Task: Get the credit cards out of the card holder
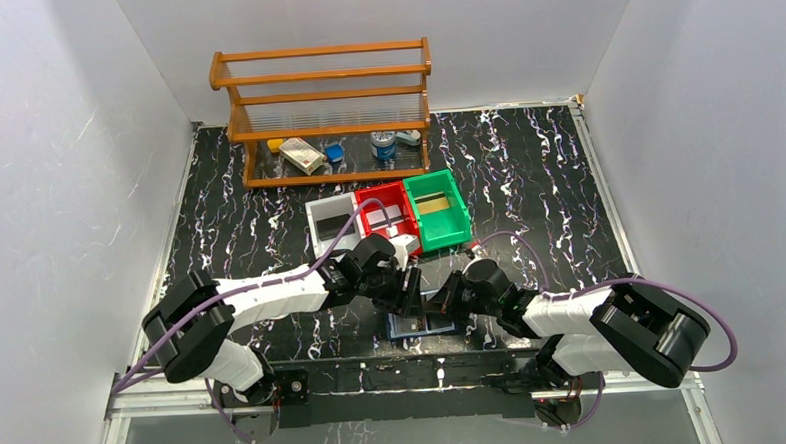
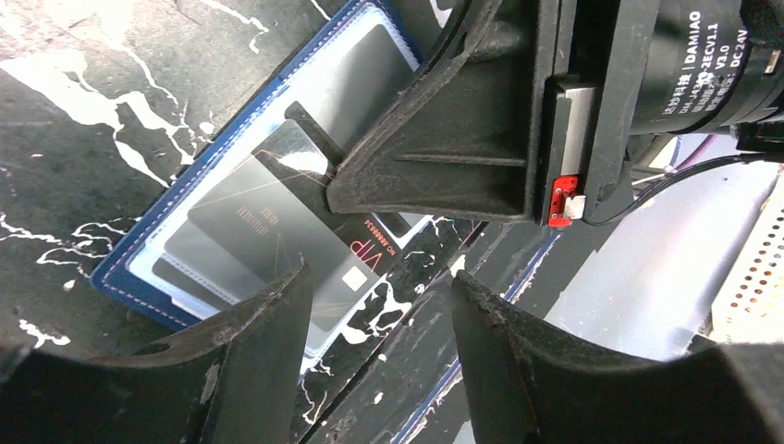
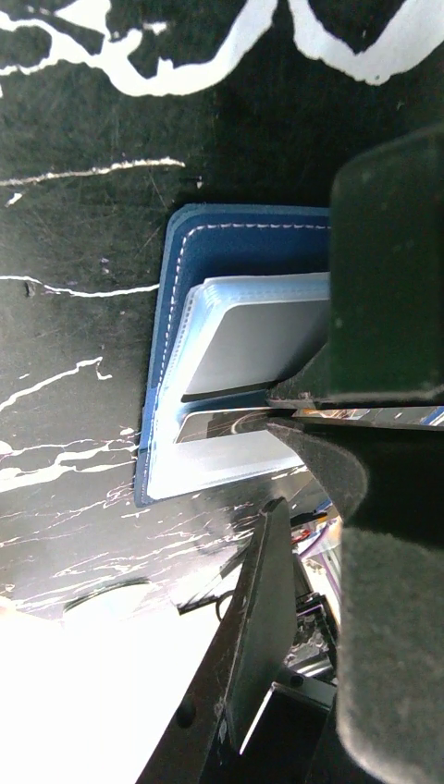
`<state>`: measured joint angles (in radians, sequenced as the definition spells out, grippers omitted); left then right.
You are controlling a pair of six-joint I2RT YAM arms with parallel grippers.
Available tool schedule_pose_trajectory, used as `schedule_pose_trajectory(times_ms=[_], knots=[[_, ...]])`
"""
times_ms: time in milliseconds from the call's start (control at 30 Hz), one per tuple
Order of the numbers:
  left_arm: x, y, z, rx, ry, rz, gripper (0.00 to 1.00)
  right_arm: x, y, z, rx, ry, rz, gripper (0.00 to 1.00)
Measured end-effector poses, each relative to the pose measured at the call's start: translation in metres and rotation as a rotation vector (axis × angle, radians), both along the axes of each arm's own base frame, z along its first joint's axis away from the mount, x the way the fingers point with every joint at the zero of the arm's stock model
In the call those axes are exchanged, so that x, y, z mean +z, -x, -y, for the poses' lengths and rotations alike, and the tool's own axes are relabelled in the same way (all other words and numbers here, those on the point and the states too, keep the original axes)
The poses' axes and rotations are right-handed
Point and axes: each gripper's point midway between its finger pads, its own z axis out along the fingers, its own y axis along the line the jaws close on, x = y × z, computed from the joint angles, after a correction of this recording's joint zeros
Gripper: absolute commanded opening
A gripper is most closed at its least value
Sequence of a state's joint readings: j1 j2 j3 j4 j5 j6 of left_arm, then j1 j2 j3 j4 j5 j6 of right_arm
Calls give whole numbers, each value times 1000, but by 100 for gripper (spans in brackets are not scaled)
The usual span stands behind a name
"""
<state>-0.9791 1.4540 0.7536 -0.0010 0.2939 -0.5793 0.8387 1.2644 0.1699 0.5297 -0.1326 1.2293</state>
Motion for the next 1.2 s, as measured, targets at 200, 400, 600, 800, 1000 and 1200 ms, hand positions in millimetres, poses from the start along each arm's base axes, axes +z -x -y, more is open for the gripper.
schedule_pose_trajectory(times_ms=[200, 400, 600, 800, 1000, 1200], knots=[[-12, 1, -5, 4, -43, -20, 54, 2, 0, 0, -1, -3, 4, 14], [-27, 1, -15, 5, -113, -14, 52, 2, 0, 0, -2, -2, 4, 16], [-28, -2, -12, 0, -106, -4, 50, 3, 0, 0, -2, -5, 6, 16], [-29, -3, -15, 6, -119, 3, 49, 5, -1, 3, -13, 2, 11, 17], [-29, -4, -16, 9, -123, 15, 47, 8, -1, 7, -27, 6, 19, 19], [-31, -4, -16, 6, -119, 18, 40, 7, -1, 8, -32, -1, 17, 30]])
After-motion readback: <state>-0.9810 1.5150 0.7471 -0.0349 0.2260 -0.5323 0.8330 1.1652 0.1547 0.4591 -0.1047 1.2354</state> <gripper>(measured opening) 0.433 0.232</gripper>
